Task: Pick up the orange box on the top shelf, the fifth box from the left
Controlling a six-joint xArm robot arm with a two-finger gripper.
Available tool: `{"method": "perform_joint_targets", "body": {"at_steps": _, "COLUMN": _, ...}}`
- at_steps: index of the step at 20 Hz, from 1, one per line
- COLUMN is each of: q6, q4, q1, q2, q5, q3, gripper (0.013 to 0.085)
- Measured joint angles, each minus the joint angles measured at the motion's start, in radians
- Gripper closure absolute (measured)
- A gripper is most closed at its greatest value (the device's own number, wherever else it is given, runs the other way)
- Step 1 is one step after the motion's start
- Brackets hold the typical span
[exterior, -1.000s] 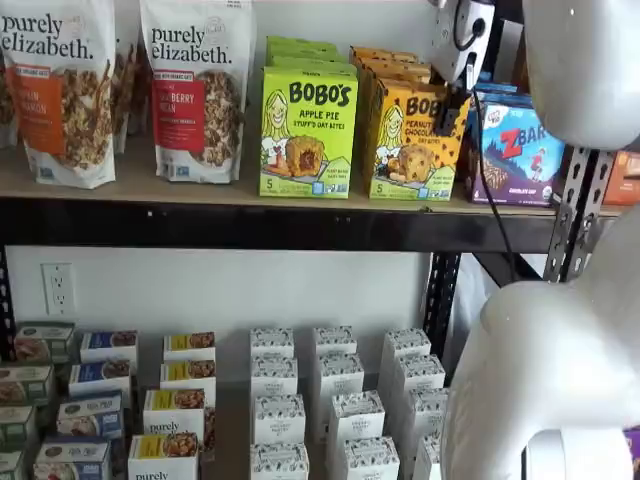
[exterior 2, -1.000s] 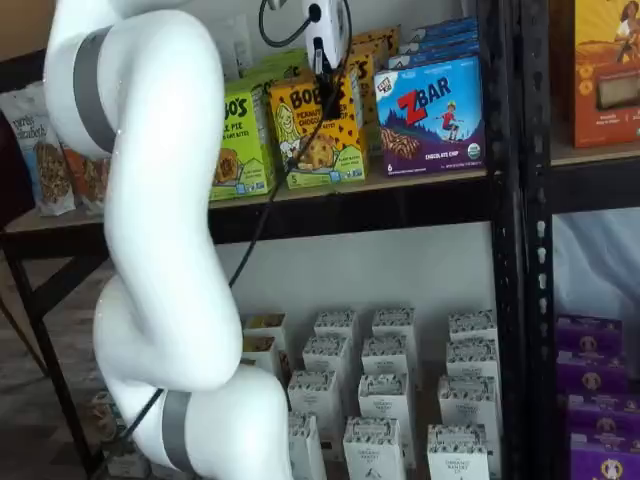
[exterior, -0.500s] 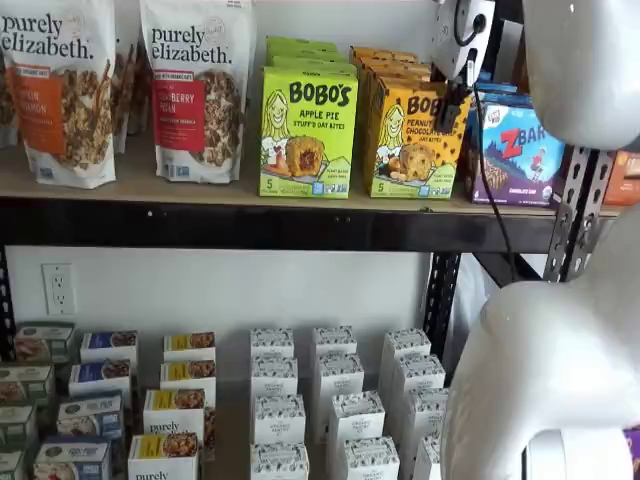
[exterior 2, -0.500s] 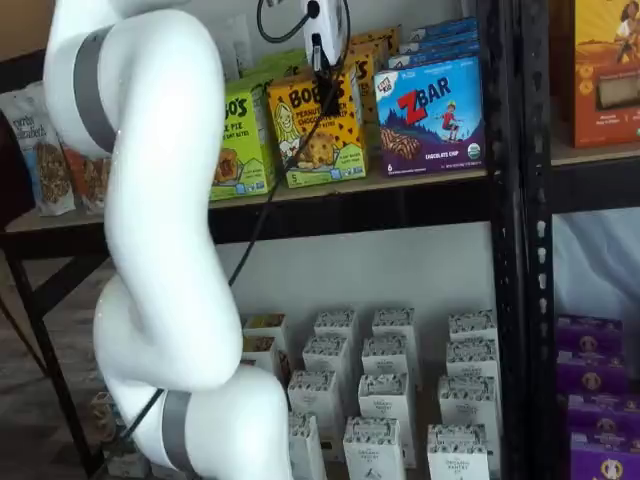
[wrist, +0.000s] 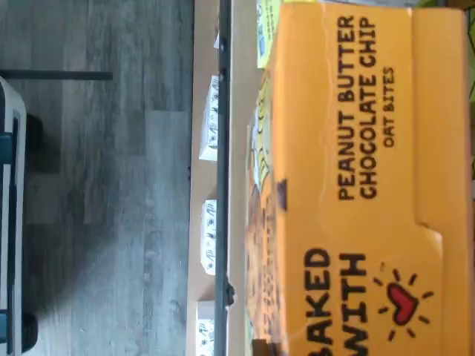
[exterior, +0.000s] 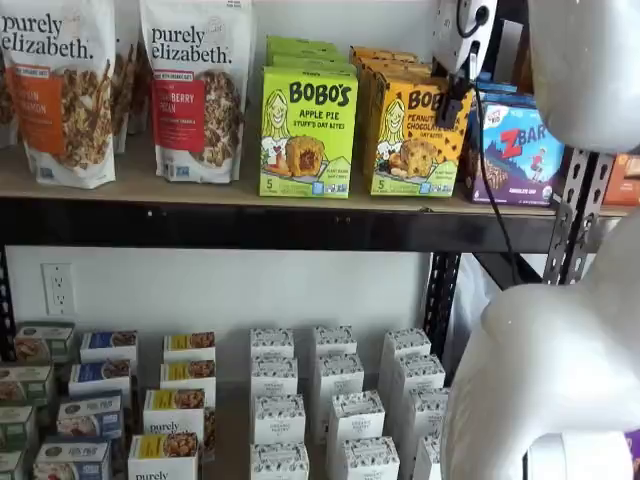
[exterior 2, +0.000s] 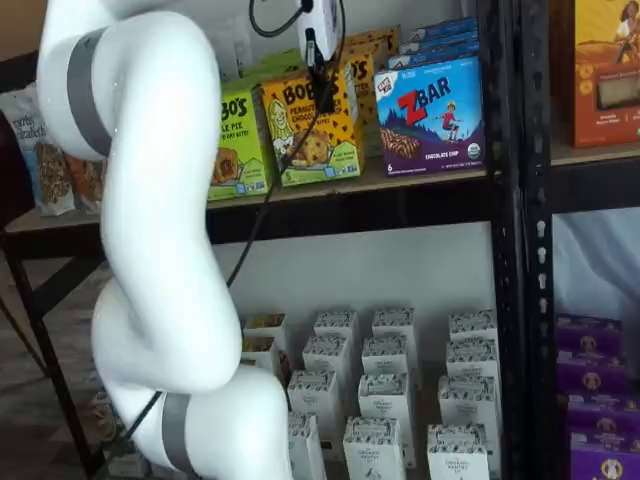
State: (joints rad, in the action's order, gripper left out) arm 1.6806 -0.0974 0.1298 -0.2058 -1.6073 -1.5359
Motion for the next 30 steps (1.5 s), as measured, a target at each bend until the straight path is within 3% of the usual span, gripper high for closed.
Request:
{"method": "perform_joint_targets", "body": {"at_steps": 10, "q6": -0.013, "q4": 0.013, "q1": -0.011, "q2": -0.084, "q5": -0.049, "q3": 0.047, "gripper": 0.0730}}
{"method": "perform_joint_targets", "body": {"at_steps": 20, "q6": -0.020, "q4": 0.026, "q1": -0.019, "q2": -0.217, "q5": -0.084, "q3": 0.158, "gripper": 0.0730}}
{"method": "perform_joint_targets", "body": {"at_steps": 30, "q6": 0.006, "q4": -0.009, "q1": 0.018, "q2": -0.336, "q5": -0.122, "q3": 0.252, "gripper": 0.0730}}
